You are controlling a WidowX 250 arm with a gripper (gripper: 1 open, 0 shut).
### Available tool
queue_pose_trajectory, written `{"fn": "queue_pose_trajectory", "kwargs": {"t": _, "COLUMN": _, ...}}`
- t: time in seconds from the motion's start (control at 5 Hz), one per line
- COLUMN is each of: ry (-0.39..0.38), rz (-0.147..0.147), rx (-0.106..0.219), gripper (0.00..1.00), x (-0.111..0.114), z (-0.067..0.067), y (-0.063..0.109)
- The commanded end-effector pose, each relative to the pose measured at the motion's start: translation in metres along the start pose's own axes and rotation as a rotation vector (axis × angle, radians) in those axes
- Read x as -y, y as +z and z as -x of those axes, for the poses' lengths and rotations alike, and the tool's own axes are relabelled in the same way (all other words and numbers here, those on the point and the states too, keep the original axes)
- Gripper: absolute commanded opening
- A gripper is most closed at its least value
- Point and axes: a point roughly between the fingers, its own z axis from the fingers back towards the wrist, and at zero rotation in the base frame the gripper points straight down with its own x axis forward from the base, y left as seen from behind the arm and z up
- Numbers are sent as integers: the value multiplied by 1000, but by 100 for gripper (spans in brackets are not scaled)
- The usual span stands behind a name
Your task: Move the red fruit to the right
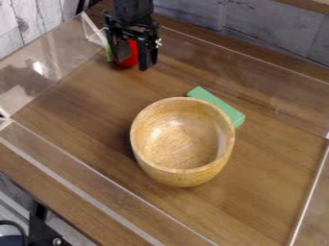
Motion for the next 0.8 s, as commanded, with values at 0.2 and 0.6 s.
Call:
{"fn": "queue_pose_trajectory", "kwargs": {"t": 0.2, "ry": 0, "rz": -17, "rx": 47, "gripper": 100, "x": -10, "z": -8, "y": 14}}
{"fn": "queue_pose_trajectory", "kwargs": {"t": 0.6, "ry": 1, "rz": -4, "rx": 41, "gripper": 100, "x": -12, "z": -7, "y": 8}}
